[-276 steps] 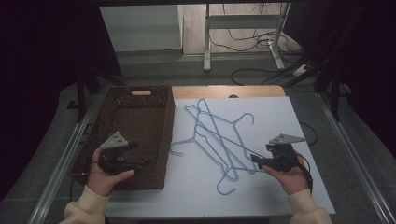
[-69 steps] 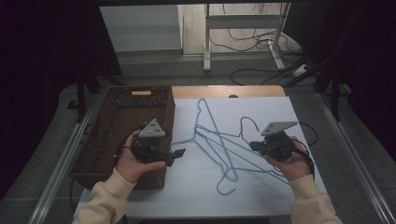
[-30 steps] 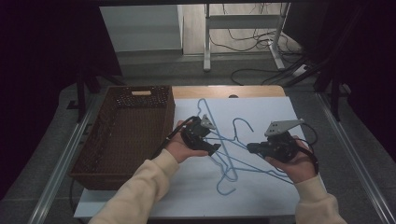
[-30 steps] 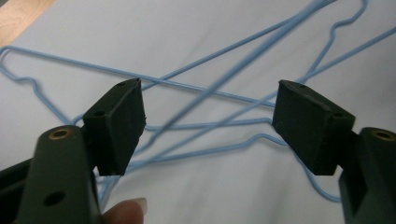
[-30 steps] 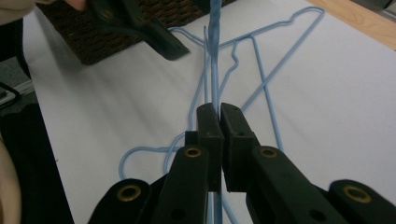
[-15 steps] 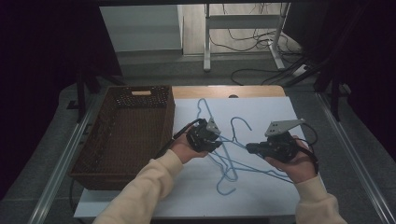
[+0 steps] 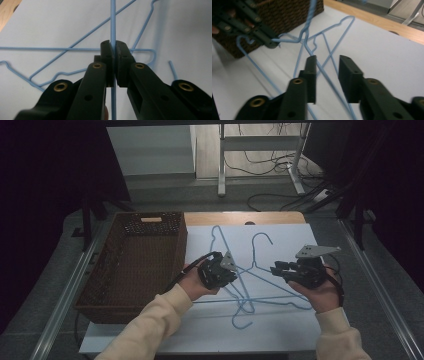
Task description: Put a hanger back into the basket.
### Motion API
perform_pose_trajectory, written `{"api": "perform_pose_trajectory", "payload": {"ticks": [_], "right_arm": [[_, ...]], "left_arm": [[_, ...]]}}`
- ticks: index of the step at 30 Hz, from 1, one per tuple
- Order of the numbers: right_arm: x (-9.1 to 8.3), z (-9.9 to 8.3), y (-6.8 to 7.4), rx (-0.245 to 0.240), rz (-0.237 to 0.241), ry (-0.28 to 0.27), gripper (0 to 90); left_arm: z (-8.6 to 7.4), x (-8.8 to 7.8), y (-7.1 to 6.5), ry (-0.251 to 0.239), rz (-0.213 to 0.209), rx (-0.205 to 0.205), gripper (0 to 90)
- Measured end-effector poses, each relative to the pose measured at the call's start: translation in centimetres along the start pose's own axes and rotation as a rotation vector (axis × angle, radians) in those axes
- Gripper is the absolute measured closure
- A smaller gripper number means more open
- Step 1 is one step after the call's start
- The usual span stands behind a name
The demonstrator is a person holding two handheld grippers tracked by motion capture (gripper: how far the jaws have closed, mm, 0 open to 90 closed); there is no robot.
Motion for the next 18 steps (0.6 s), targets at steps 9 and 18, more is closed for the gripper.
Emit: {"api": "perform_pose_trajectory", "payload": {"ticks": [9, 18], "right_arm": [[-0.2, -0.5, -0.8, 0.060, 0.004, -0.046, 48.8], [-0.4, -0.9, -1.4, 0.083, 0.008, -0.065, 44.3]], "left_arm": [[-0.7, -3.4, 0.5, -0.092, -0.024, -0.093, 86.5], [-2.1, -7.7, 2.0, -0.181, 0.023, -0.166, 86.5]]}}
Point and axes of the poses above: each handheld gripper's, and its own axes: x roughly forward along the jaws, z roughly out of its top, y roughly to its left, the point moved 1 cm from there along x, roughly forward along the jaws, and after that the axes turned 1 degree about x, right-handed, at the moved point
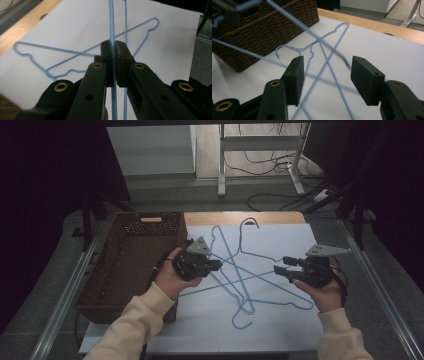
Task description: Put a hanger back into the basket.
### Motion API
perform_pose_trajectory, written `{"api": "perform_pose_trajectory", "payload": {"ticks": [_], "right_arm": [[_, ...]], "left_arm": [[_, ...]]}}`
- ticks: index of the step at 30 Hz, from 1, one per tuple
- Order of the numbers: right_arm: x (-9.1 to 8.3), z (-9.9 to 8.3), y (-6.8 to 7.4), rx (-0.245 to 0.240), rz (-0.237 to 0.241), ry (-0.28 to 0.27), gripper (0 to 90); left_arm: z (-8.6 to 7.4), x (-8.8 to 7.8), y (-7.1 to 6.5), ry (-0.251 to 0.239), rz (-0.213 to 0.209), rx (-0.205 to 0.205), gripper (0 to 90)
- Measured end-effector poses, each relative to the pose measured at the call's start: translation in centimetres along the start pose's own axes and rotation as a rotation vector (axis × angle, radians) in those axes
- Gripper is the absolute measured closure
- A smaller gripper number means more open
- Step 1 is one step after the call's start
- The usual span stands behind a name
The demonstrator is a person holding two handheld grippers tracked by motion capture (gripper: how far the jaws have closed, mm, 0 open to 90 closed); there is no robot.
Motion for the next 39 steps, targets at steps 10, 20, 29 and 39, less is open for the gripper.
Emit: {"api": "perform_pose_trajectory", "payload": {"ticks": [10, 20, 29, 39], "right_arm": [[1.1, -0.5, -0.1, 0.017, 0.016, 0.051, 32.2], [2.1, -1.2, -0.2, 0.016, 0.007, 0.098, 25.8], [2.5, -1.6, -0.2, 0.019, 0.003, 0.112, 25.0], [2.9, -1.8, 0.0, 0.010, 0.002, 0.136, 24.7]], "left_arm": [[-1.9, -5.0, 3.2, -0.077, 0.060, -0.092, 86.5], [-4.8, -9.5, 6.0, -0.127, 0.157, -0.163, 86.5], [-8.3, -12.0, 8.7, -0.131, 0.231, -0.241, 86.5], [-11.6, -13.7, 10.9, -0.143, 0.301, -0.325, 86.5]]}}
Point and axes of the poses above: each handheld gripper's, and its own axes: x roughly forward along the jaws, z roughly out of its top, y roughly to its left, the point moved 1 cm from there along x, roughly forward along the jaws, and after that the axes turned 1 degree about x, right-handed, at the moved point
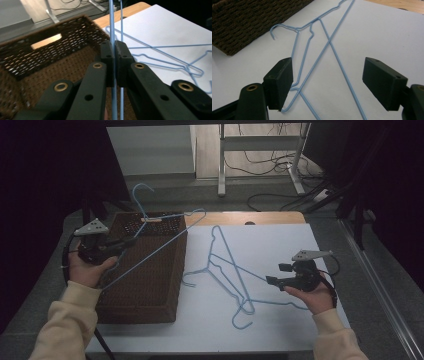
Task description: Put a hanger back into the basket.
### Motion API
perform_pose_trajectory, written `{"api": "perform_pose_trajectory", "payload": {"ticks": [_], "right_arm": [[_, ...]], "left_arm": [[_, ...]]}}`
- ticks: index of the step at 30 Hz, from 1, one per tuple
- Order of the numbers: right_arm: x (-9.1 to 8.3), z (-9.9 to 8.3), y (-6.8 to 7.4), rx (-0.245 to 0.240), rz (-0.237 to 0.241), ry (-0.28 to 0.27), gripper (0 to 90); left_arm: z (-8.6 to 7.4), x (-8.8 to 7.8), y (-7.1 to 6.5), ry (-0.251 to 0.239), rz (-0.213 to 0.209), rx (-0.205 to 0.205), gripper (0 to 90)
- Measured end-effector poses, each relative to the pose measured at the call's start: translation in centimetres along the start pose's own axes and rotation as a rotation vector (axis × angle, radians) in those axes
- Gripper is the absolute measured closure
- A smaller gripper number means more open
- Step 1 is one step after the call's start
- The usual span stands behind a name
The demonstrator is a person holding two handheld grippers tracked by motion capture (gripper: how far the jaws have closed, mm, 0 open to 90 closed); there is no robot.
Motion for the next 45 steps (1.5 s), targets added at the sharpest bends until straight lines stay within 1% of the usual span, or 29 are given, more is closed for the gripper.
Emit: {"api": "perform_pose_trajectory", "payload": {"ticks": [6, 11, 16, 18, 21, 26, 27, 30, 33, 36, 39, 42, 44, 45], "right_arm": [[0.1, 0.0, -0.1, 0.001, -0.002, 0.003, 24.4], [0.3, -0.2, 0.0, -0.004, 0.000, 0.019, 24.2], [0.5, -0.2, 0.0, -0.009, 0.000, 0.032, 24.0], [0.5, -0.3, 0.0, -0.008, 0.001, 0.034, 23.9], [0.6, -0.3, 0.0, -0.006, 0.001, 0.040, 23.9], [0.7, -0.4, 0.0, -0.007, 0.001, 0.045, 23.8], [0.7, -0.4, 0.0, -0.008, 0.000, 0.045, 23.8], [0.8, -0.4, 0.0, -0.009, 0.001, 0.048, 23.7], [0.8, -0.4, 0.0, -0.010, 0.003, 0.052, 23.7], [0.8, -0.4, 0.0, -0.011, 0.002, 0.056, 23.6], [0.8, -0.4, -0.1, -0.006, 0.002, 0.058, 23.6], [0.8, -0.4, -0.1, -0.007, 0.002, 0.057, 23.6], [0.7, -0.4, -0.1, -0.006, 0.003, 0.057, 23.6], [0.7, -0.4, -0.1, -0.008, 0.003, 0.059, 23.8]], "left_arm": [[-1.0, -0.3, 1.7, -0.001, 0.040, -0.036, 86.5], [-1.9, -0.3, 2.9, 0.001, 0.064, -0.061, 86.5], [-2.8, -0.3, 3.9, 0.006, 0.075, -0.069, 86.5], [-3.1, -0.4, 4.3, 0.004, 0.072, -0.076, 86.5], [-3.5, -0.5, 4.6, 0.003, 0.076, -0.087, 86.5], [-4.2, -0.6, 5.0, 0.020, 0.083, -0.087, 86.5], [-4.3, -0.5, 5.1, 0.027, 0.086, -0.087, 86.5], [-4.7, 0.0, 5.3, 0.025, 0.073, -0.095, 86.5], [-5.1, 0.7, 5.3, 0.033, 0.072, -0.095, 86.5], [-5.3, 1.4, 5.2, 0.056, 0.076, -0.094, 86.4], [-5.6, 1.9, 5.3, 0.067, 0.077, -0.107, 86.3], [-6.2, 2.4, 5.4, 0.101, 0.082, -0.122, 86.2], [-6.6, 2.8, 5.6, 0.140, 0.083, -0.142, 86.2], [-7.0, 3.2, 6.0, 0.180, 0.074, -0.165, 85.7]]}}
Point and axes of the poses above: each handheld gripper's, and its own axes: x roughly forward along the jaws, z roughly out of its top, y roughly to its left, the point moved 1 cm from there along x, roughly forward along the jaws, and after that the axes turned 1 degree about x, right-handed, at the moved point
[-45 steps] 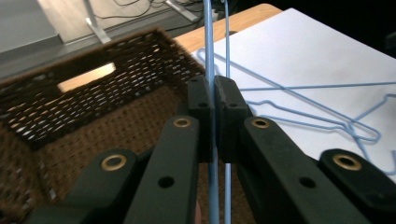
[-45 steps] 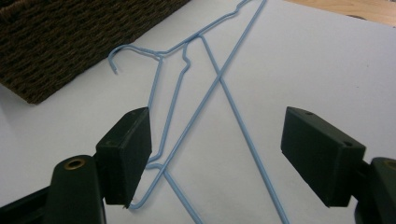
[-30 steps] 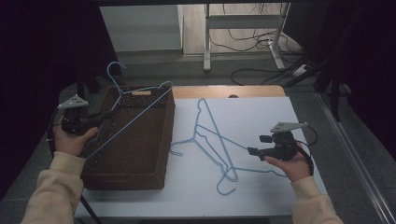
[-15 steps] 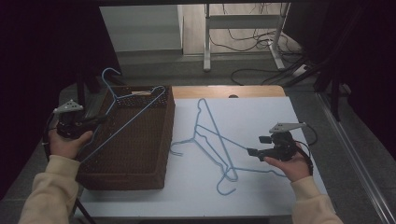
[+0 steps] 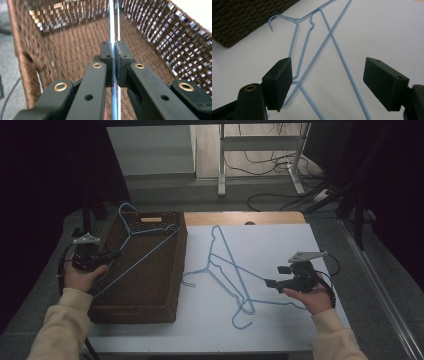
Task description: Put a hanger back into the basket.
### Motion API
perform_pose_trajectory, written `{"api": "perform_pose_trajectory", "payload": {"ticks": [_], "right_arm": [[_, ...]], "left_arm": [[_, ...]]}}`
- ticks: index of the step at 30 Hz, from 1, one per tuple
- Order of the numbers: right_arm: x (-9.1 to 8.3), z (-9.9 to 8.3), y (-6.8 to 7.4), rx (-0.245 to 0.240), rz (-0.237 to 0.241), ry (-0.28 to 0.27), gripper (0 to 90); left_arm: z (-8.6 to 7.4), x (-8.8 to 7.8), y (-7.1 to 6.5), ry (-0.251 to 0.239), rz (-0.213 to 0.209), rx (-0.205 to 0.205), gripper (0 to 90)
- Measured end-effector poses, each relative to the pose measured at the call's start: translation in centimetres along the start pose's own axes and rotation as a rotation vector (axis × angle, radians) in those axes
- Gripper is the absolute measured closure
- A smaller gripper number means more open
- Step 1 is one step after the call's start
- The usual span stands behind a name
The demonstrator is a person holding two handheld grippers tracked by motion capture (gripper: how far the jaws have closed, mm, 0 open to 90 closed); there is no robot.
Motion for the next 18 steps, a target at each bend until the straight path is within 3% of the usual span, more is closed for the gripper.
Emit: {"api": "perform_pose_trajectory", "payload": {"ticks": [1, 3, 6, 9, 13, 18], "right_arm": [[0.0, 0.0, 0.0, -0.004, -0.001, 0.002, 23.9], [0.1, 0.0, 0.0, -0.006, -0.001, 0.006, 23.9], [0.2, 0.0, 0.1, -0.008, 0.001, 0.012, 23.7], [0.2, 0.0, 0.1, -0.006, -0.002, 0.010, 22.8], [0.3, -0.1, 0.0, -0.005, -0.008, 0.012, 21.6], [0.6, -0.2, 0.1, -0.008, -0.016, 0.022, 20.8]], "left_arm": [[-0.1, 0.3, 0.2, 0.027, -0.002, -0.012, 82.0], [-0.4, 0.7, 0.3, 0.057, 0.058, -0.006, 68.4], [-0.3, 0.2, 0.1, 0.013, 0.090, -0.016, 46.4], [0.2, -0.9, -1.0, -0.038, 0.101, 0.012, 36.2], [0.7, -2.2, -3.5, -0.093, 0.052, 0.072, 28.8], [0.9, -2.4, -6.9, -0.109, -0.046, 0.131, 26.1]]}}
Point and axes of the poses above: each handheld gripper's, and its own axes: x roughly forward along the jaws, z roughly out of its top, y roughly to its left, the point moved 1 cm from there along x, roughly forward along the jaws, and after that the axes turned 1 degree about x, right-handed, at the moved point
